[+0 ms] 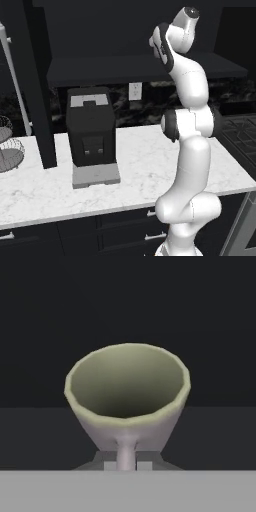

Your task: Gather all objects into one cabinet and sort the glasses and bowls to opposite sides.

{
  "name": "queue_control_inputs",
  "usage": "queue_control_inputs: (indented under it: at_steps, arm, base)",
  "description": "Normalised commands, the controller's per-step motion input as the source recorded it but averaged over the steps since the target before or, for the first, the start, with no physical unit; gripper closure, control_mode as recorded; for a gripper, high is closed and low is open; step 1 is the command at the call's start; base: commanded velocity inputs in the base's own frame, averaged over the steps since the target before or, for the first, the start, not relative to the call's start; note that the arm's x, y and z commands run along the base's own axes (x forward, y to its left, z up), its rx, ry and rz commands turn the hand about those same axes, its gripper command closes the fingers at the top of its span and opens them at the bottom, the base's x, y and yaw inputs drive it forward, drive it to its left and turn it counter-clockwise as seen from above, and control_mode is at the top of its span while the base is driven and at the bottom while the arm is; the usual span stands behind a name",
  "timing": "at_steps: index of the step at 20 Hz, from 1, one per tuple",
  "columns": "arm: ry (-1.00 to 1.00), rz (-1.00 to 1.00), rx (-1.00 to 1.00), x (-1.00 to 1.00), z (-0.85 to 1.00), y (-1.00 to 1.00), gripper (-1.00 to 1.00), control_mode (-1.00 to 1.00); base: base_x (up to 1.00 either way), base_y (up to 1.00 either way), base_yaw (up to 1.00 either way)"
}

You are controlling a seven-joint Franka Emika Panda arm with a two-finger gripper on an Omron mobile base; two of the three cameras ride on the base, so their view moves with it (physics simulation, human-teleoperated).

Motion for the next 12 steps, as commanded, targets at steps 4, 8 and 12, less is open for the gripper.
queue_control_inputs:
  at_steps: [4,8,12]
  arm:
    - [0.00,0.00,0.00,-0.01,0.00,0.00,1.00,-1.00]
    - [-0.05,0.00,0.00,-0.26,0.00,0.00,1.00,-1.00]
    - [-0.13,0.00,0.00,-0.40,0.06,0.03,1.00,-1.00]
  base:
    - [0.00,0.00,0.00]
    - [0.00,0.00,0.00]
    - [0.00,0.00,0.00]
